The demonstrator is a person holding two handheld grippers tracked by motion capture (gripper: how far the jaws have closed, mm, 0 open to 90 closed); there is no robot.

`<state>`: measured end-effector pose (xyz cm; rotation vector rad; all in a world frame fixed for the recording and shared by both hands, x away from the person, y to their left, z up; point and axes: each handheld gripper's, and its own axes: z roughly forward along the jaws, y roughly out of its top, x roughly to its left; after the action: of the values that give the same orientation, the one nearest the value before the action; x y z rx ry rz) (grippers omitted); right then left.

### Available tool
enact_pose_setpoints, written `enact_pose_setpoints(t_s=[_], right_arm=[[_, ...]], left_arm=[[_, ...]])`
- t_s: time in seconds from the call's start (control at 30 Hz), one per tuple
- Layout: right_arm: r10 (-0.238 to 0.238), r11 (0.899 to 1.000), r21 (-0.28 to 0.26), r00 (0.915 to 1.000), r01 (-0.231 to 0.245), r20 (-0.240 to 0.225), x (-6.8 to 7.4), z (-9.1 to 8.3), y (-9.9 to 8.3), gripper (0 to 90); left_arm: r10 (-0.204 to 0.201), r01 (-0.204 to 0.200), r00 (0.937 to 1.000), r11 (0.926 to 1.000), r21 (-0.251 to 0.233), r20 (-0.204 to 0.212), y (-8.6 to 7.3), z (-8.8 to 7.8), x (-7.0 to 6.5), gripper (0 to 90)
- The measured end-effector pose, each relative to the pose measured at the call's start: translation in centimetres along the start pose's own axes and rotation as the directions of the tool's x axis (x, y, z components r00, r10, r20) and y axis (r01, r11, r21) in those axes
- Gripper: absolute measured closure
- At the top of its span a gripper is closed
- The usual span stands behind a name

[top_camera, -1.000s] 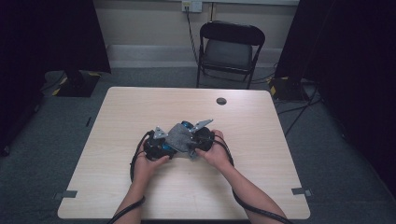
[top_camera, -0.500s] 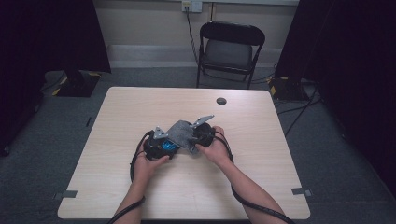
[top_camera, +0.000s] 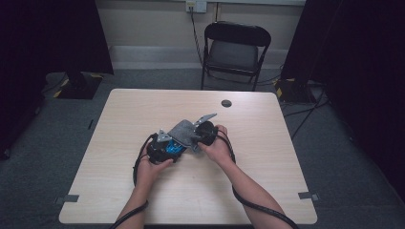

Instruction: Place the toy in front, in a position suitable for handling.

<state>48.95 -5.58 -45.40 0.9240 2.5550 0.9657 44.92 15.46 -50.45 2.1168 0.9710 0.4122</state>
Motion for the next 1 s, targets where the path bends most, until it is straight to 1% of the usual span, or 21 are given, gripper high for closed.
enact_pose_setpoints(t_s=[0.1, 0.2, 0.27, 0.3, 0.37, 0.53, 0.6, 0.7, 0.87, 1.0], right_arm=[[0.012, 1.000, -0.001, 0.9999, -0.012, 0.008, -0.2, 0.1, 0.0, 76.3], [0.011, 1.000, -0.002, 0.9998, -0.010, 0.016, -0.4, 0.2, 0.1, 76.3], [0.015, 1.000, -0.003, 0.9995, -0.015, 0.029, -0.5, 0.1, 0.1, 76.3], [0.020, 1.000, -0.004, 0.9995, -0.020, 0.023, -0.6, 0.1, 0.1, 76.3], [0.029, 1.000, -0.005, 0.9993, -0.028, 0.025, -0.7, 0.1, 0.0, 76.3], [0.024, 1.000, -0.003, 0.9986, -0.024, 0.047, -0.9, 0.0, 0.0, 76.4], [0.032, 0.999, -0.004, 0.9983, -0.031, 0.049, -1.0, 0.0, 0.1, 76.4], [0.027, 1.000, -0.002, 0.9979, -0.027, 0.058, -1.1, 0.0, 0.1, 76.4], [0.034, 0.999, -0.003, 0.9973, -0.033, 0.065, -1.2, 0.0, 0.3, 76.4], [0.025, 1.000, -0.002, 0.9971, -0.025, 0.071, -1.2, 0.2, 0.6, 76.4]], left_arm=[[0.000, 0.000, 1.0000, 1.0000, 0.000, 0.000, 0.0, 0.0, 0.0, 25.7], [0.000, 0.000, 1.0000, 1.0000, 0.000, 0.000, 0.0, 0.0, 0.0, 25.7], [0.000, 0.000, 1.0000, 1.0000, 0.000, 0.000, 0.0, 0.0, 0.0, 25.6], [0.000, 0.000, 1.0000, 1.0000, 0.000, 0.000, 0.0, 0.0, 0.0, 25.7], [0.000, 0.000, 1.0000, 1.0000, 0.000, 0.000, 0.0, 0.0, 0.0, 25.7], [0.000, 0.000, 1.0000, 1.0000, 0.000, 0.000, 0.0, 0.0, 0.0, 25.7], [0.000, 0.000, 1.0000, 1.0000, 0.000, 0.000, 0.0, 0.0, 0.0, 25.7], [0.000, 0.000, 1.0000, 1.0000, 0.000, 0.000, 0.0, 0.0, 0.0, 25.7], [0.000, 0.000, 1.0000, 1.0000, 0.001, 0.000, 0.0, 0.0, 0.0, 25.7], [-0.001, 0.001, 1.0000, 1.0000, 0.000, 0.000, 0.0, 0.0, 0.0, 25.7]])
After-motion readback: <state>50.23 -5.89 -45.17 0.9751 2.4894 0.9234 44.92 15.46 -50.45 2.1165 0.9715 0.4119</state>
